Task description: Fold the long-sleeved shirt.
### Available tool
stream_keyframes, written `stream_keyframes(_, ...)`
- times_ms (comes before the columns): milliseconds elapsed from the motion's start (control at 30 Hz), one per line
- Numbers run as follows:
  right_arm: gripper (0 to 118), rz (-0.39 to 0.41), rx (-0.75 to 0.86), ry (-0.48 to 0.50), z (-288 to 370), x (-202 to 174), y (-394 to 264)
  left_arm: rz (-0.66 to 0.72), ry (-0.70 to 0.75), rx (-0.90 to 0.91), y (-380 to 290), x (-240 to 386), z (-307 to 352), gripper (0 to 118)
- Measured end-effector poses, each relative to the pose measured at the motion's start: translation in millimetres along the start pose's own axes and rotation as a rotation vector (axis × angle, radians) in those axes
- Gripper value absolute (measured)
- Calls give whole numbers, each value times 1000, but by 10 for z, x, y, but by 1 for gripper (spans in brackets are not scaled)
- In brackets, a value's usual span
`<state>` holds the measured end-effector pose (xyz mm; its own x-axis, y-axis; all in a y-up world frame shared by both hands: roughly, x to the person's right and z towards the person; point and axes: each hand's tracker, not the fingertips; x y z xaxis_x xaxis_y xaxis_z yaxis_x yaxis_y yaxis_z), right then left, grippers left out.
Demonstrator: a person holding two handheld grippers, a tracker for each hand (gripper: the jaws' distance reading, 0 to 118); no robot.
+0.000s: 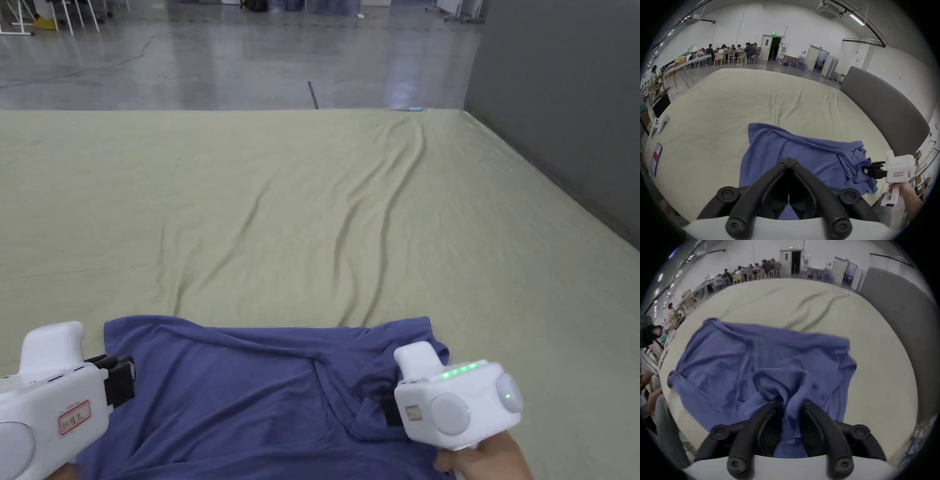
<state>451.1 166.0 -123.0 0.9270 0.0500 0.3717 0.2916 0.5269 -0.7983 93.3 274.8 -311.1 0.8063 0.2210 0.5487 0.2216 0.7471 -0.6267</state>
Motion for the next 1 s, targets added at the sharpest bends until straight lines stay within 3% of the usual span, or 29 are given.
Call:
stream_keyframes(33,99,-13,13,15,-69,29,4,-2,2,-5,-27,8,19,0)
stream_keyframes(100,115,-41,21,15,-76,77,10,3,4,-16,-67,-6,36,0)
stream_keyframes(267,118,-116,190,22,730,270,101,15,7,-30,-133,-50,106,0)
stream_keyframes(333,116,-181,272,1,1128,360,2,12,5,-22,-191,-69,187,0)
stream_keyframes(367,111,-216,278,2,1217,404,-29,12,4,-18,-213,-77,217,0)
stream_keyframes(400,94,-251,263,6,1279,446,-60,15,-5,-25,-245,-73,214,0)
stream_keyframes(433,26,-270,249,9,1294,465,-124,15,-7,-29,-282,-77,220,0)
stream_keyframes(467,2,-270,240,11,1231,482,-162,13,-10,-36,-310,-79,213,0)
stream_keyframes(633,2,-237,155,26,972,397,-220,-1,-22,-79,-368,-81,116,0)
stream_keyframes(867,2,-219,183,45,744,386,337,-13,13,-61,290,-189,-385,0)
stream_keyframes(900,2,-207,183,44,665,392,461,-18,42,-73,390,-213,-537,5)
stream_keyframes(933,2,-193,176,37,557,401,595,-23,78,-108,490,-258,-718,27)
stream_keyframes(1000,2,-185,159,3,377,433,794,-3,122,-144,652,-378,-1082,88)
